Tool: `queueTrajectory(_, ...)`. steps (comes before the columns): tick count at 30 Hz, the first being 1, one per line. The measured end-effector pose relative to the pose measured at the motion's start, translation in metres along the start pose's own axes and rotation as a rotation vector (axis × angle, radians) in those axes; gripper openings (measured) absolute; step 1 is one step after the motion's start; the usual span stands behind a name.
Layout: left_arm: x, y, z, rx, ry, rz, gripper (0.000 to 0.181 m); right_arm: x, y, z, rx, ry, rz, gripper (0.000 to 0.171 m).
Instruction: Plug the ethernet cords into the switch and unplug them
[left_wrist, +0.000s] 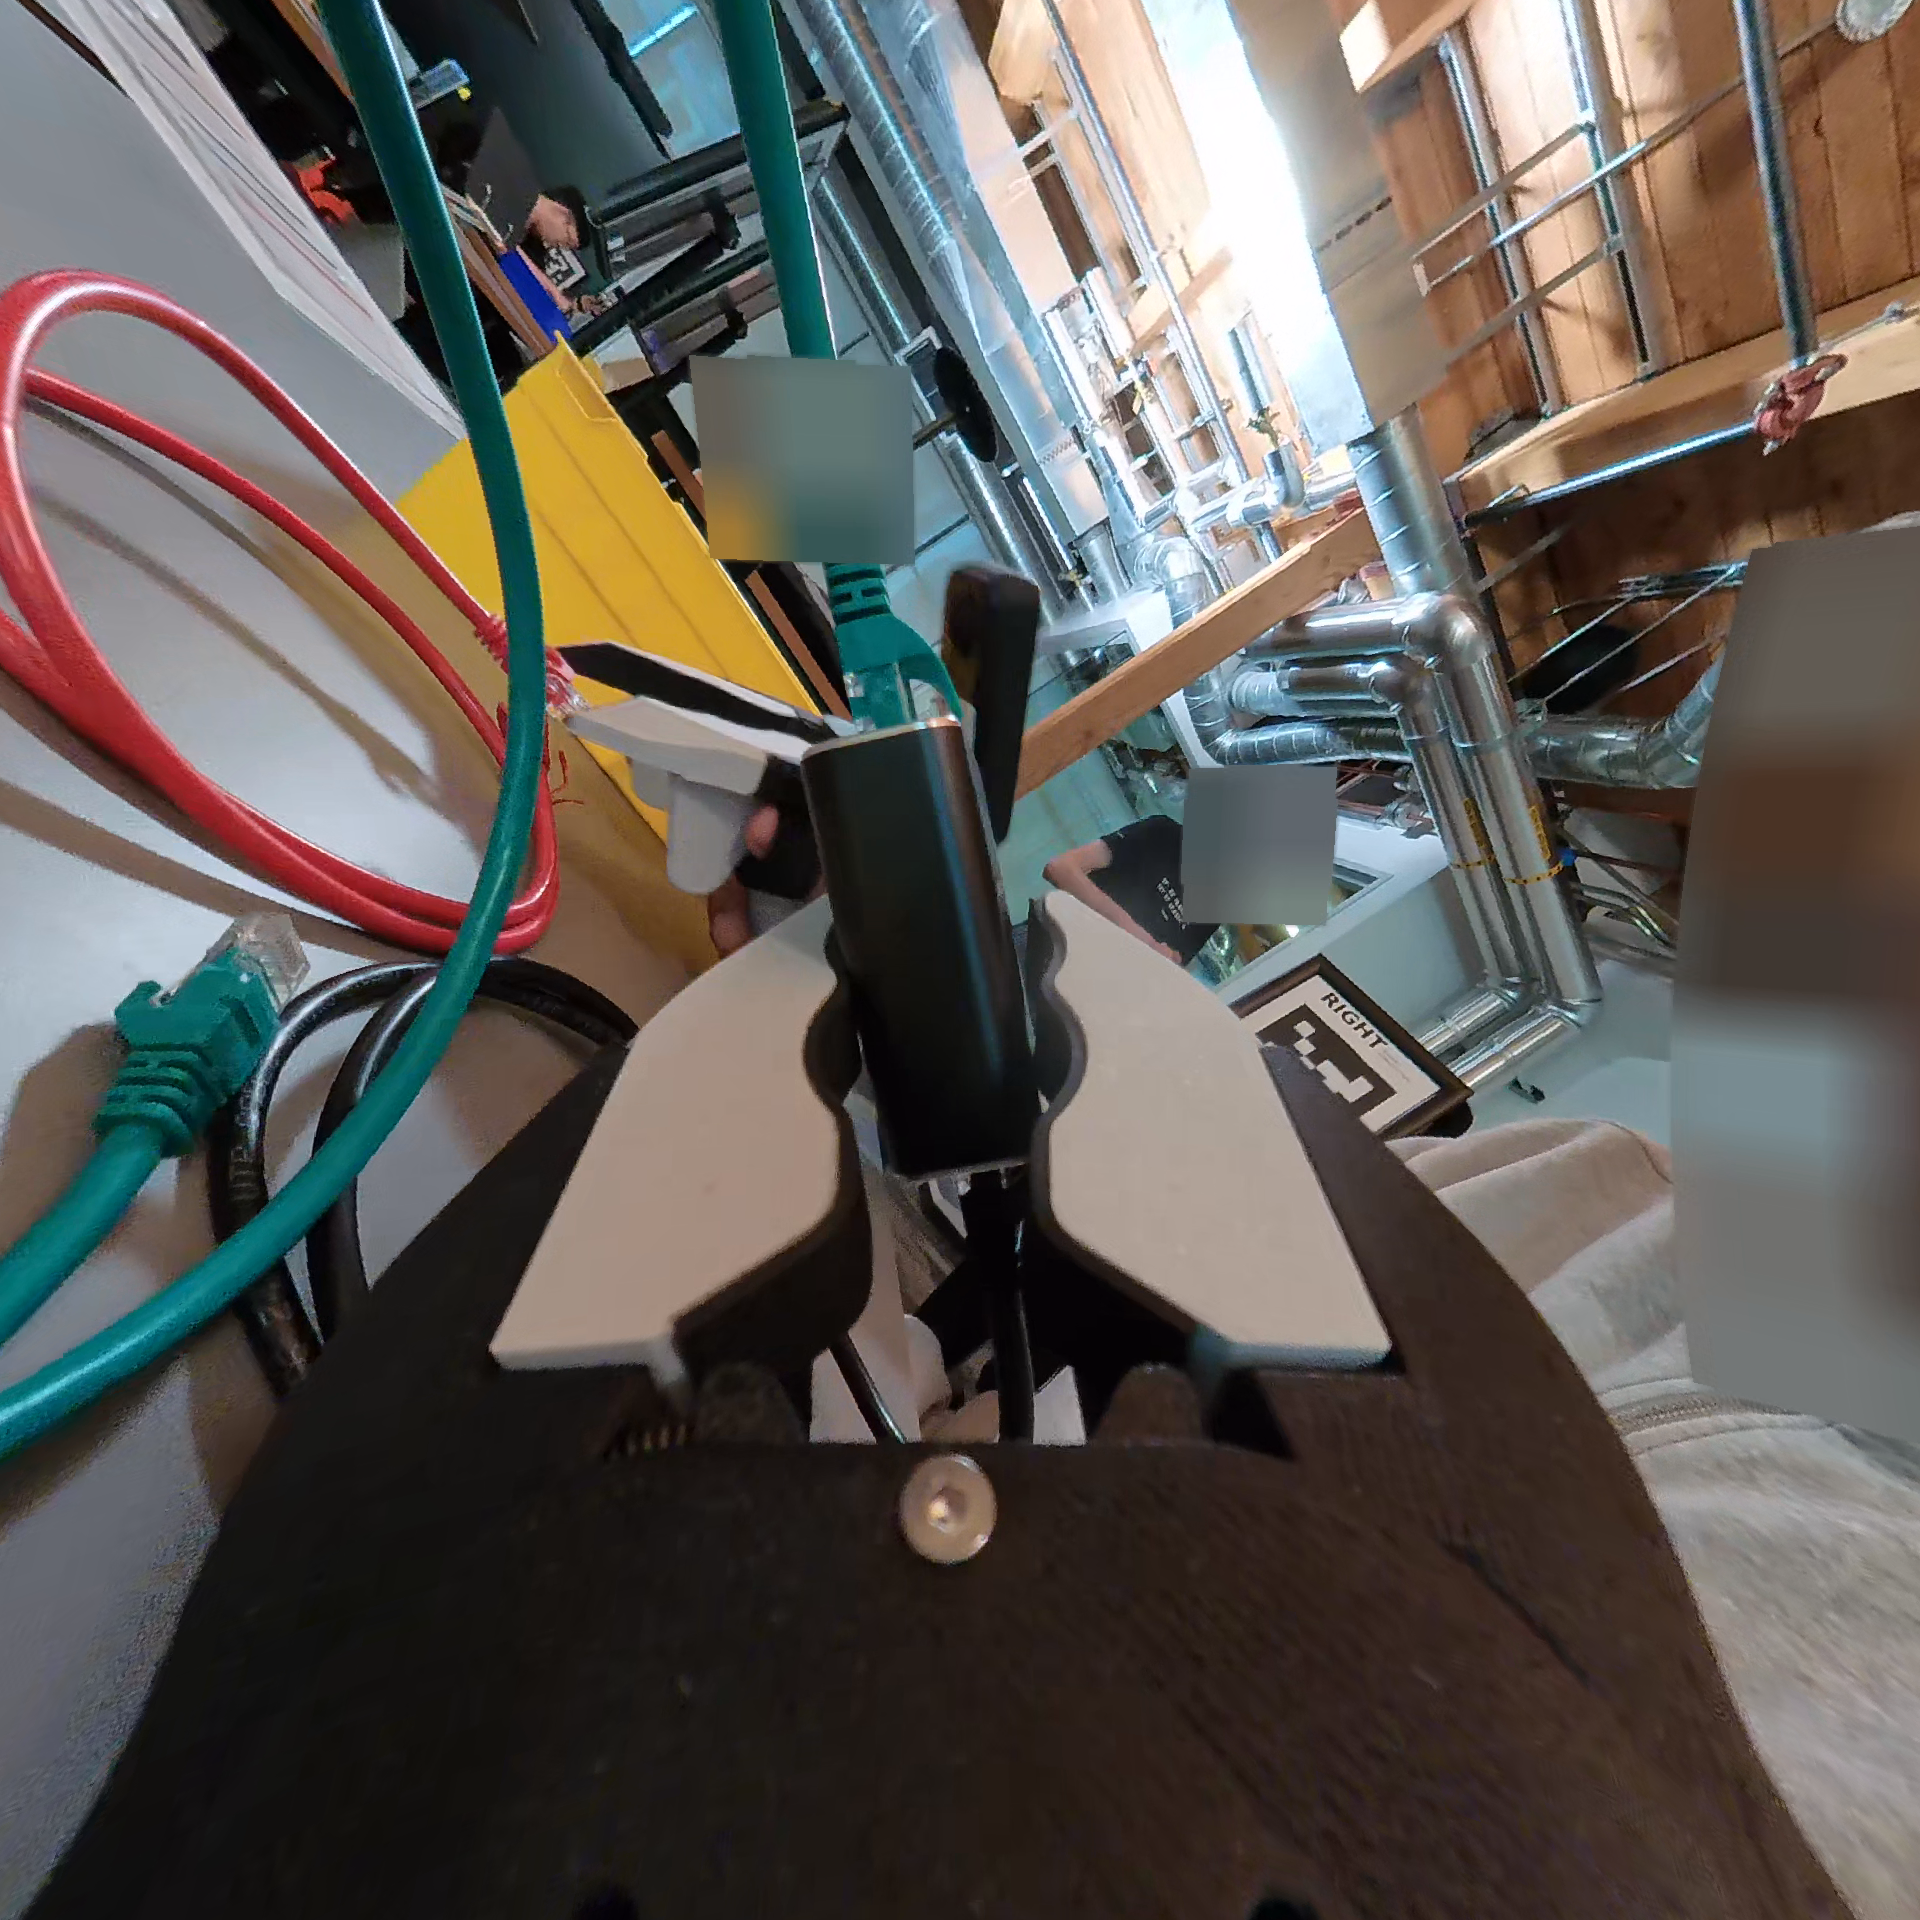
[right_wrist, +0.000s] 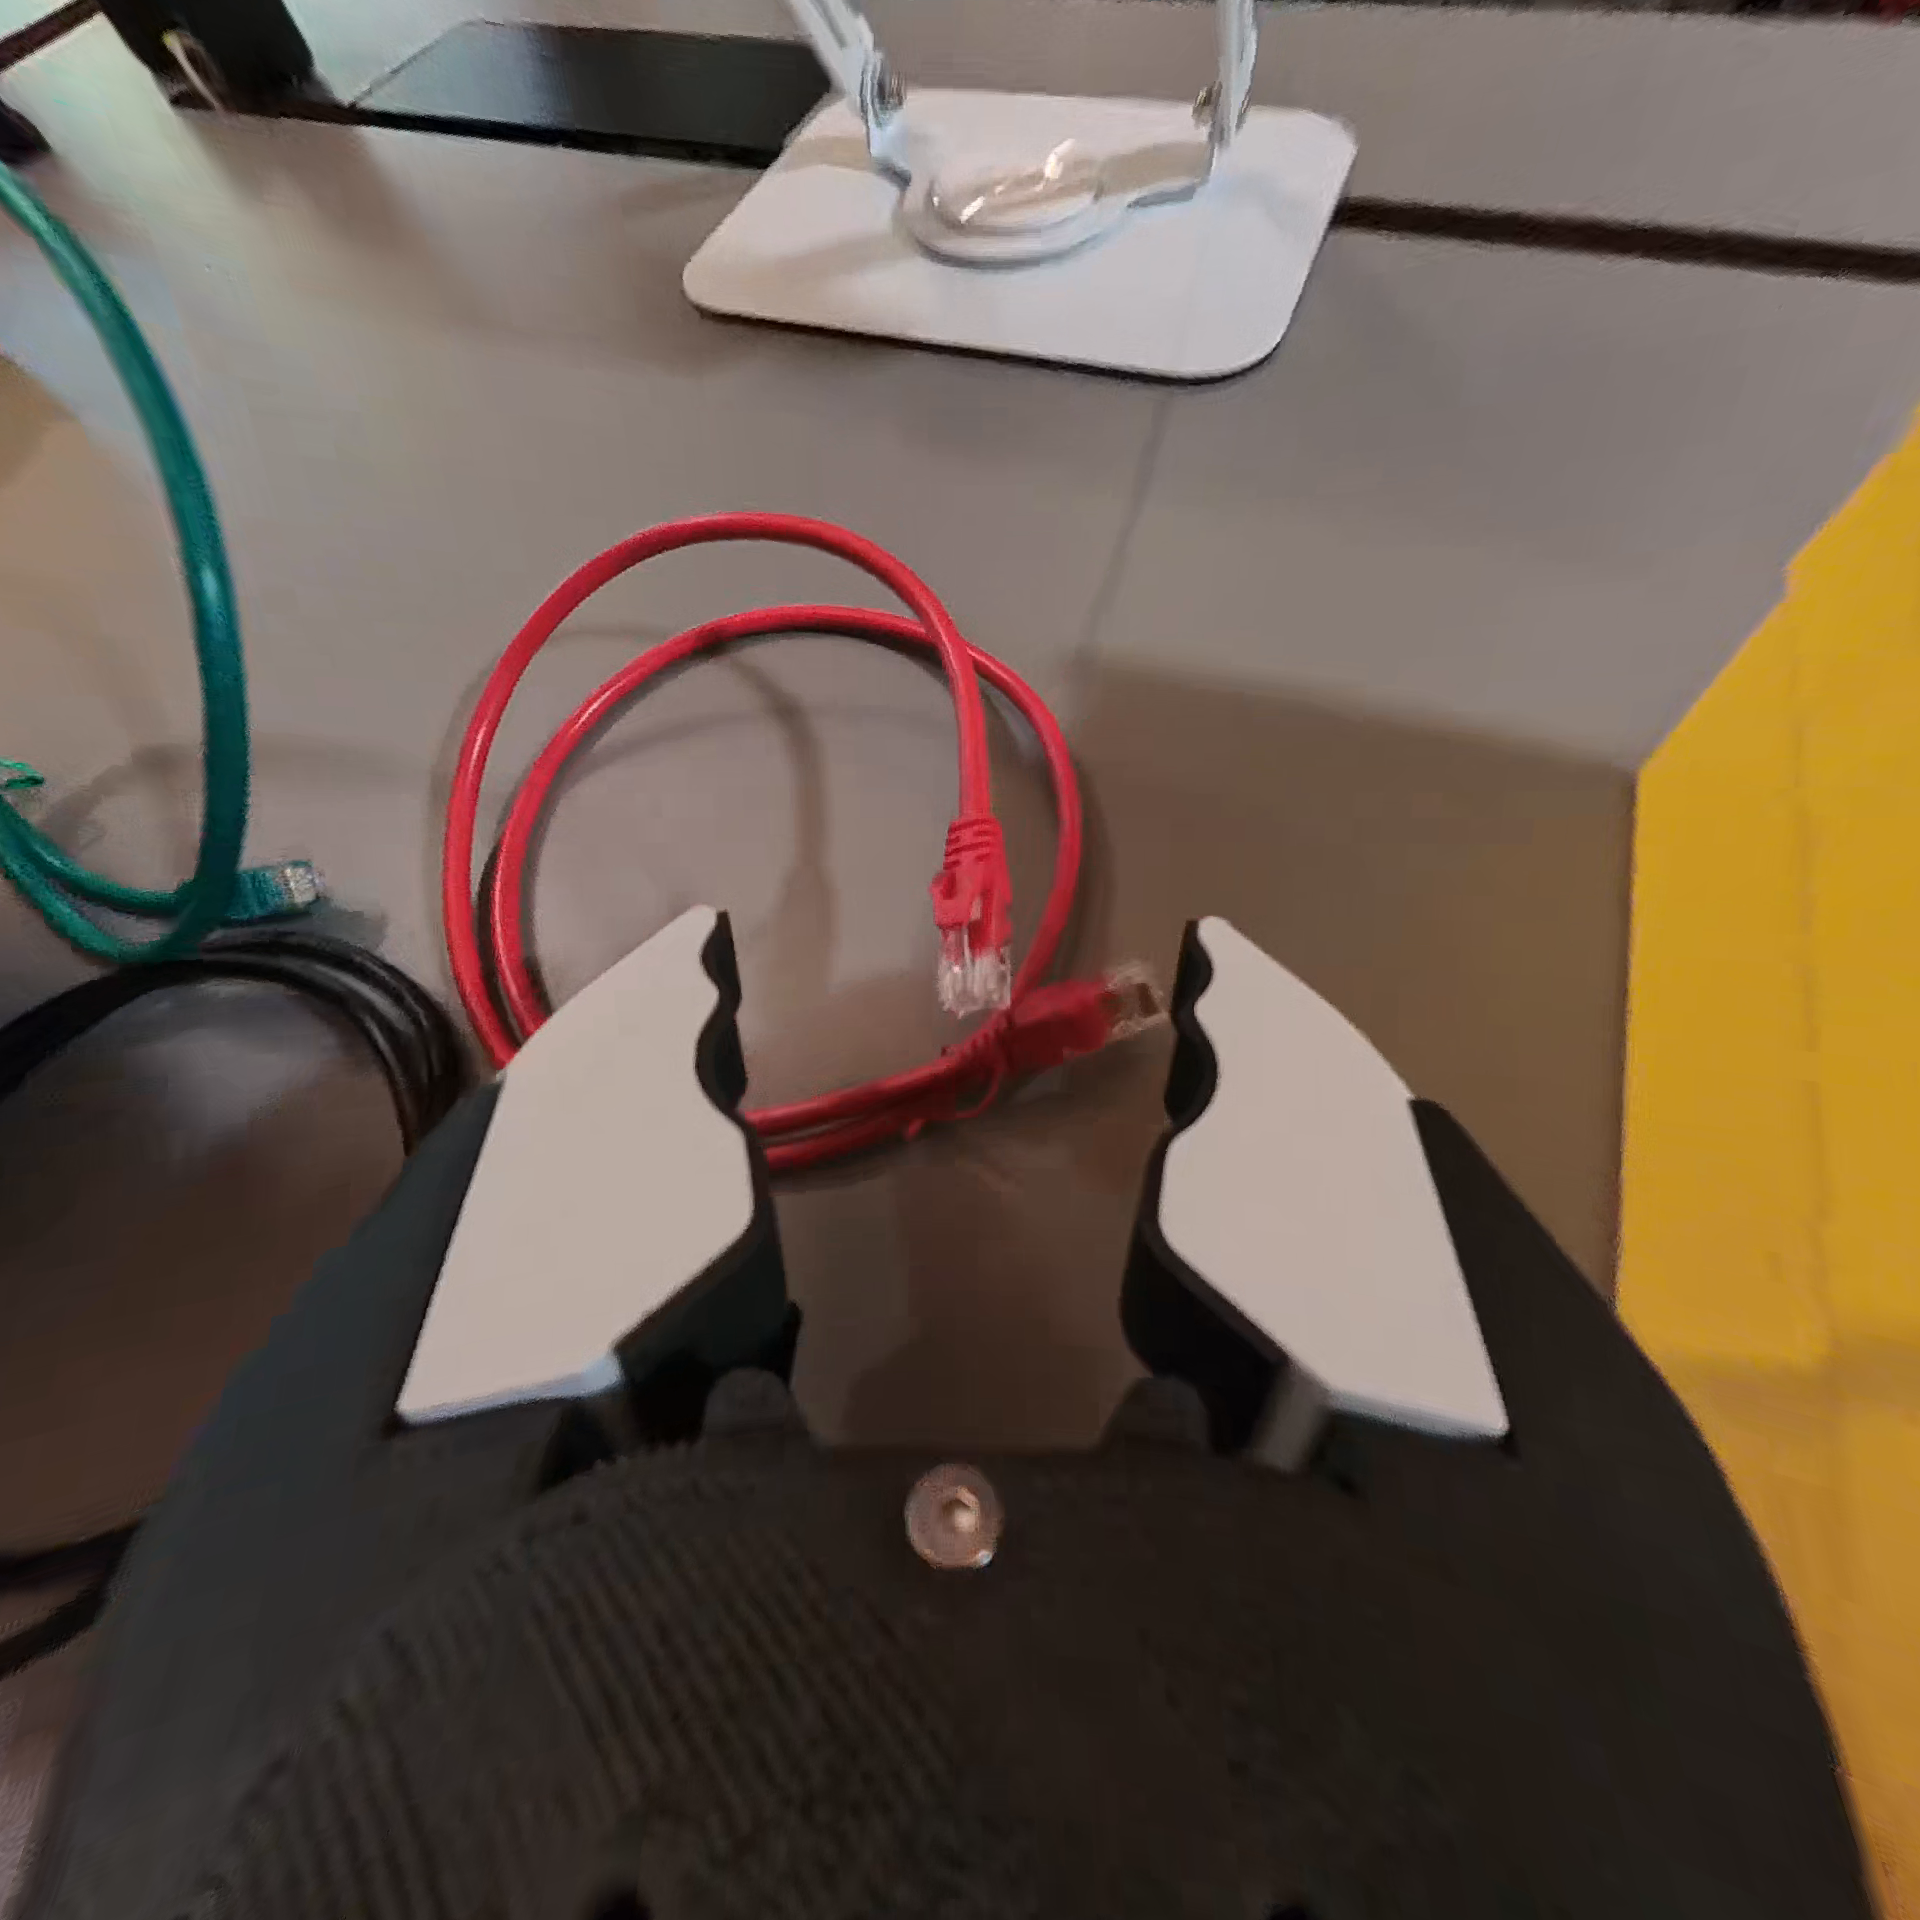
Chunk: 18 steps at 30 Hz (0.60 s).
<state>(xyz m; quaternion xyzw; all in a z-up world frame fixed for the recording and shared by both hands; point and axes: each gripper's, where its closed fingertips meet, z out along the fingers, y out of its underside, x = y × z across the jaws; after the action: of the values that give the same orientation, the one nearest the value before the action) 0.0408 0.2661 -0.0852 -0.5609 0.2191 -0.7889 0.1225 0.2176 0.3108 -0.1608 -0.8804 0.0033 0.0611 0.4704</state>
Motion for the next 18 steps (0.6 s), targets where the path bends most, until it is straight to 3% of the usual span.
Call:
queueTrajectory(3,0.001,0.002,0.001,-0.014,-0.001,0.009,0.029,0.001,0.014,0.023,-0.138,-0.041,0.047,0.083)
queueTrajectory(8,0.001,0.002,0.0,-0.012,0.005,0.004,0.029,0.014,0.021,0.027,-0.212,0.019,-0.135,0.036)
queueTrajectory(11,0.0,0.001,0.0,-0.008,0.012,-0.011,0.029,0.01,0.019,0.025,-0.191,-0.054,-0.088,0.011)
queueTrajectory(18,0.001,0.001,0.0,-0.001,0.02,-0.017,0.029,-0.012,-0.023,0.0,0.043,-0.22,0.009,0.007)
